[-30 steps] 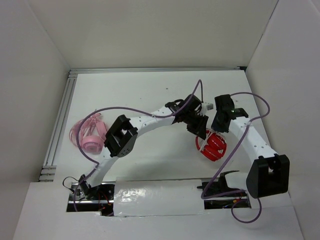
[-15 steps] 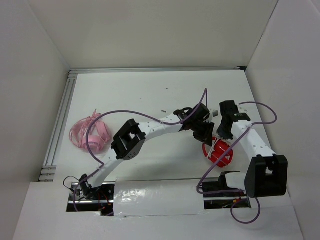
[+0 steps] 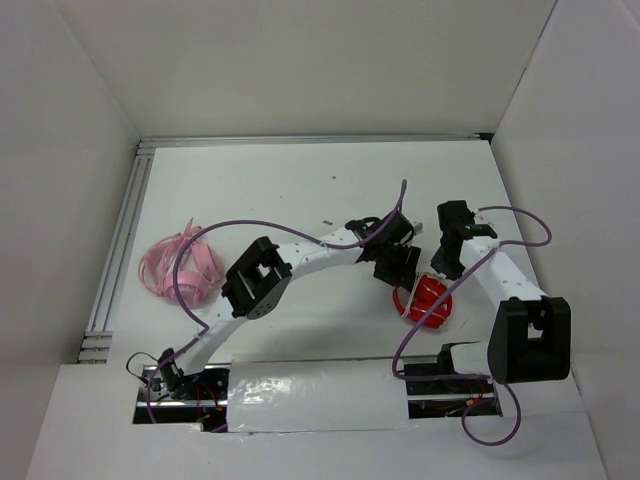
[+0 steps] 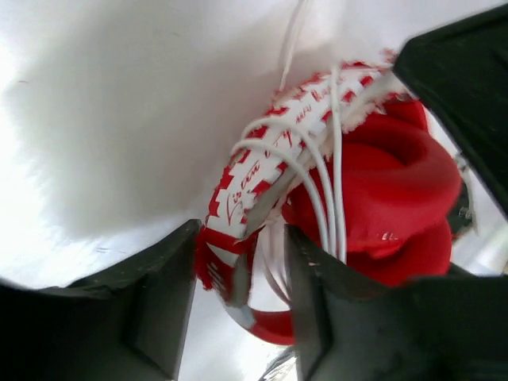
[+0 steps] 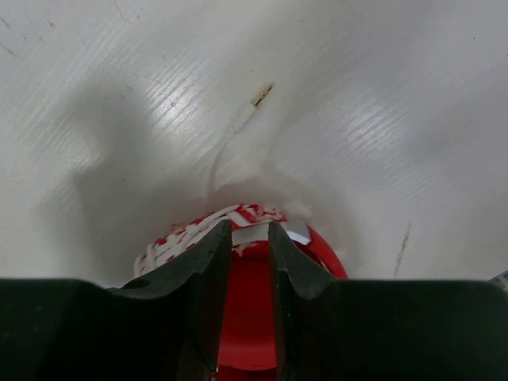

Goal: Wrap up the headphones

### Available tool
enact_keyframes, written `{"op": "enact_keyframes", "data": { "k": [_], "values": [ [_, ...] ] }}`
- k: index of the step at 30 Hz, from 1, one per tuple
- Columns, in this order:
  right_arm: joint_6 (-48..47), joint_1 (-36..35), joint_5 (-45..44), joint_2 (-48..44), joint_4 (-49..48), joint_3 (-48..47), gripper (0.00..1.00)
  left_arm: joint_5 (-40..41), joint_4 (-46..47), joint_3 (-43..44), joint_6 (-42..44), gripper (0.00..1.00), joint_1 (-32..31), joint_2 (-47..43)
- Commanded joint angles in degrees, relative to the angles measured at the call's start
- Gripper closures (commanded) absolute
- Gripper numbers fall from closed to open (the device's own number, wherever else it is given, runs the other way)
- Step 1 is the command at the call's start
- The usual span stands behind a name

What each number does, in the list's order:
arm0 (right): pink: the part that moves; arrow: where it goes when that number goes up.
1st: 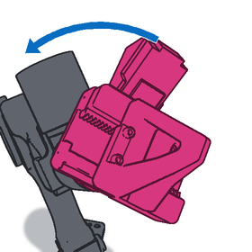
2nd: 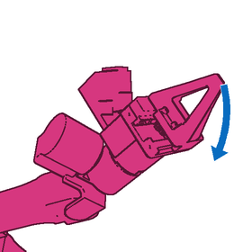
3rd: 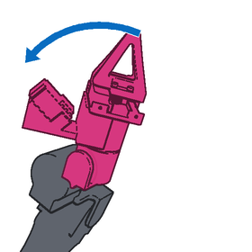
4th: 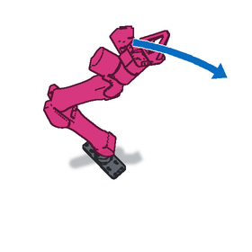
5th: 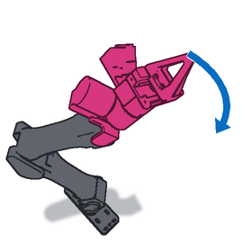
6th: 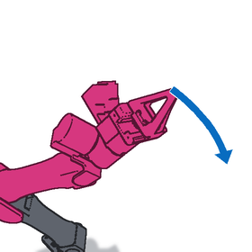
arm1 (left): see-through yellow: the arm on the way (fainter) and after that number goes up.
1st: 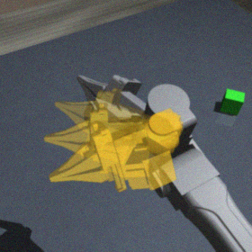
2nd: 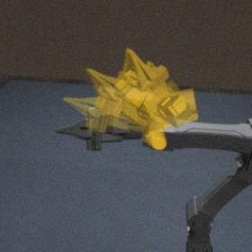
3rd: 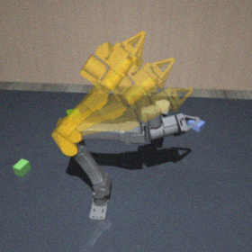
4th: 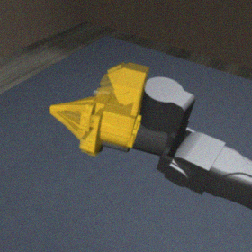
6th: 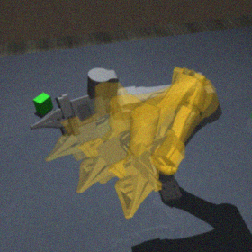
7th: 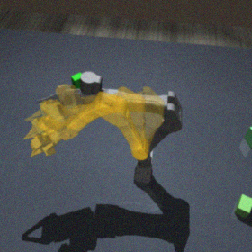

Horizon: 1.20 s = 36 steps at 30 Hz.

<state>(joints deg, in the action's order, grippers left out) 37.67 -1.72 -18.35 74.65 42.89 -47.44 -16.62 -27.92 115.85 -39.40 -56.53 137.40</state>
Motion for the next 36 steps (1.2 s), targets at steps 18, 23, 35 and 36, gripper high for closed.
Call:
{"op": "enact_keyframes", "data": {
  "k": [18,23,35,36],
  "values": [
    [-3.65,0.40,4.28,-13.56,0.88,-9.94,0.38,10.99,-9.95,-0.97,1.08,0.01,0.02,-13.20],
    [-9.54,0.31,11.04,-23.48,-2.54,-11.62,0.00,15.30,-8.56,-8.61,0.99,0.01,0.02,-29.07],
    [-9.29,0.31,15.63,-51.67,-11.41,0.83,0.00,34.34,-19.79,-49.12,-21.41,0.01,-0.60,-77.86],
    [-9.28,0.31,15.62,-51.71,-12.47,0.86,0.00,34.38,-19.89,-49.14,-21.51,0.01,-0.60,-79.99]
  ]
}}
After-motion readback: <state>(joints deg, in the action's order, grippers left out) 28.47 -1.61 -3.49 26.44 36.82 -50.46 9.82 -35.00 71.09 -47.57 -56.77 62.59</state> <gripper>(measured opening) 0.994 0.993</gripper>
